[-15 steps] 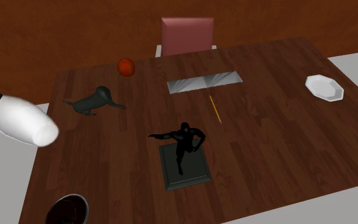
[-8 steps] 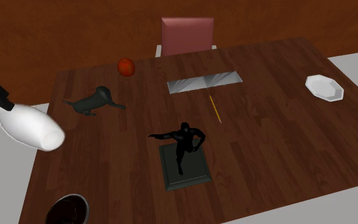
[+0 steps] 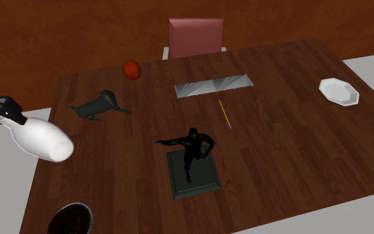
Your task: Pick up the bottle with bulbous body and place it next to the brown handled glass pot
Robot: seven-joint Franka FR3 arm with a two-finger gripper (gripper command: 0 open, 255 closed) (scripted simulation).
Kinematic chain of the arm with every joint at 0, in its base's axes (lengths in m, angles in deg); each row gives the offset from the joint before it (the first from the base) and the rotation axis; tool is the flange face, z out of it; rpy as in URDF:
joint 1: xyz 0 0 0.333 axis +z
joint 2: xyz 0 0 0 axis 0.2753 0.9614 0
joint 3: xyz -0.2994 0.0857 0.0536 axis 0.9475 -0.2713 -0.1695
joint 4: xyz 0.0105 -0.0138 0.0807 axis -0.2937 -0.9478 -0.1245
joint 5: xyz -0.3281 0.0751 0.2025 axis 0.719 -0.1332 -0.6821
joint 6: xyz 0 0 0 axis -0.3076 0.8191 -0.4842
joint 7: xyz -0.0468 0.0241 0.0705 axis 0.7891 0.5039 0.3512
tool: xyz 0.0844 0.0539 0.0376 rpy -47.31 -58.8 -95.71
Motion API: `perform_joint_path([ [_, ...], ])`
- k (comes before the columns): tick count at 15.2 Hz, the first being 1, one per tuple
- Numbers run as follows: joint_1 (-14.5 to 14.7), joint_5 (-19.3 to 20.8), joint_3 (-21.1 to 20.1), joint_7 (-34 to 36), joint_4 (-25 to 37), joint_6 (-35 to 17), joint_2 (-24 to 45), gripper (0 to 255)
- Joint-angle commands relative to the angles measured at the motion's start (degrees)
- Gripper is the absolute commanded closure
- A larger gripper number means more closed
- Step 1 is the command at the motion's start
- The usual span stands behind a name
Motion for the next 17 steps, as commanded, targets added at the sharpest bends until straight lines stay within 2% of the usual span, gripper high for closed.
perform_joint_path([
  [1,-0.1,0.0,0.1,-0.1,-1.5,-1.5,-0.1,255],
  [17,-0.1,0.4,0.1,0.5,-11.9,-13.5,1.6,255],
])
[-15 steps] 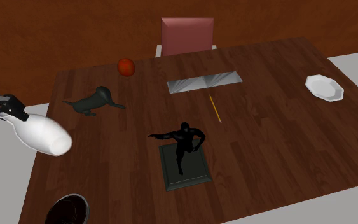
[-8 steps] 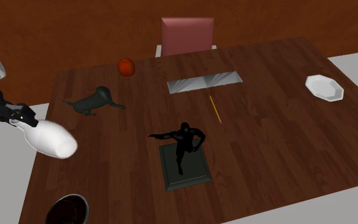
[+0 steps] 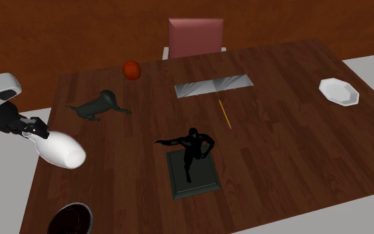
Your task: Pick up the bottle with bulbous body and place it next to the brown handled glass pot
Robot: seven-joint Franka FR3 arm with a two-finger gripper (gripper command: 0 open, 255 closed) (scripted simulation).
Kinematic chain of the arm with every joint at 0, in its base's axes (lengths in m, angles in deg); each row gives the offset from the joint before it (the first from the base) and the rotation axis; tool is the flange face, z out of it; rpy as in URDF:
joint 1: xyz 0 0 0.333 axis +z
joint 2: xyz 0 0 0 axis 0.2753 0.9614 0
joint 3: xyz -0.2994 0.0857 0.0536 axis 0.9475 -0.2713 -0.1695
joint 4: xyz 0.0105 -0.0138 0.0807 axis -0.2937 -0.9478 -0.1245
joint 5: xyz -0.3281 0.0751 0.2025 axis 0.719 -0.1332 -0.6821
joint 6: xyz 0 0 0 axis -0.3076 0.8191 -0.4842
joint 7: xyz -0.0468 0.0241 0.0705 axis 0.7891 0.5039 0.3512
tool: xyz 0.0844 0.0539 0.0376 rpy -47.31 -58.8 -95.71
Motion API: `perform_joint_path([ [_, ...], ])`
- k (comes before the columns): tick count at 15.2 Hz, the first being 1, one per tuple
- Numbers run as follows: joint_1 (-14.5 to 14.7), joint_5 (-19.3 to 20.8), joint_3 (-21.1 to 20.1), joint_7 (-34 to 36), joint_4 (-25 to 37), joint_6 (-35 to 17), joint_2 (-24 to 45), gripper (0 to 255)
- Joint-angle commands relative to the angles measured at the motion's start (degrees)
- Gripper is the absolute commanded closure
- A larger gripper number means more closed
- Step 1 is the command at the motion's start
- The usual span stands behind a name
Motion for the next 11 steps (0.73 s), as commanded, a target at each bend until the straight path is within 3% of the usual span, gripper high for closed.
perform_joint_path([
  [1,0.0,0.1,0.0,0.1,-1.2,-1.5,0.3,255],
  [11,0.0,0.2,0.0,0.3,-2.4,-3.3,0.8,255],
])
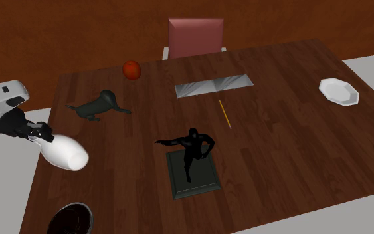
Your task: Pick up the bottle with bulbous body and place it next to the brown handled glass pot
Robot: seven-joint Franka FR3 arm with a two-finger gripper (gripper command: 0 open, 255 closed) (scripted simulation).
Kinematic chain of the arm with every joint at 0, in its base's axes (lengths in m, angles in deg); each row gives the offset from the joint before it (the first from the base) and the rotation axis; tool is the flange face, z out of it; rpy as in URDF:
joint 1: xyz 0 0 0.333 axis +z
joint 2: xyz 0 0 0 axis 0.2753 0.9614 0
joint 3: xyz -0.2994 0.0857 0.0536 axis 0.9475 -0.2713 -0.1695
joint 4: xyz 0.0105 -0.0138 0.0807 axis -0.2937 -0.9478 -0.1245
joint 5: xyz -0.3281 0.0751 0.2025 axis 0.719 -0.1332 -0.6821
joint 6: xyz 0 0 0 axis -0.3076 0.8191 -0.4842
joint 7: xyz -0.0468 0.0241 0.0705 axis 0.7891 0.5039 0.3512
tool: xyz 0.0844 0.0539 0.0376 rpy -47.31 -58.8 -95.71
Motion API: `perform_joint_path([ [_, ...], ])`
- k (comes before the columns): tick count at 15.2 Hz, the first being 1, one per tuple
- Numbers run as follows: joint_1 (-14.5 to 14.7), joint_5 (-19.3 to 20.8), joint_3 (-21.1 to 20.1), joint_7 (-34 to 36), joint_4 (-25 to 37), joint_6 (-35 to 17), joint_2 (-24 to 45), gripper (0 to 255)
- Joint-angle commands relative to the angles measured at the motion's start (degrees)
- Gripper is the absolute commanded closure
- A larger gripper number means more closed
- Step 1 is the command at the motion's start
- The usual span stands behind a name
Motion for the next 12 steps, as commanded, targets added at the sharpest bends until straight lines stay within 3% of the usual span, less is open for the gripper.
perform_joint_path([
  [1,0.0,0.0,0.0,0.0,0.0,0.0,0.0,0],
  [6,0.0,0.0,0.0,0.0,0.0,0.0,0.0,0],
  [10,0.1,-0.4,-0.1,-0.3,4.8,6.8,-2.1,0],
  [12,0.1,-0.4,-0.1,-0.3,4.8,6.8,-2.1,0],
])
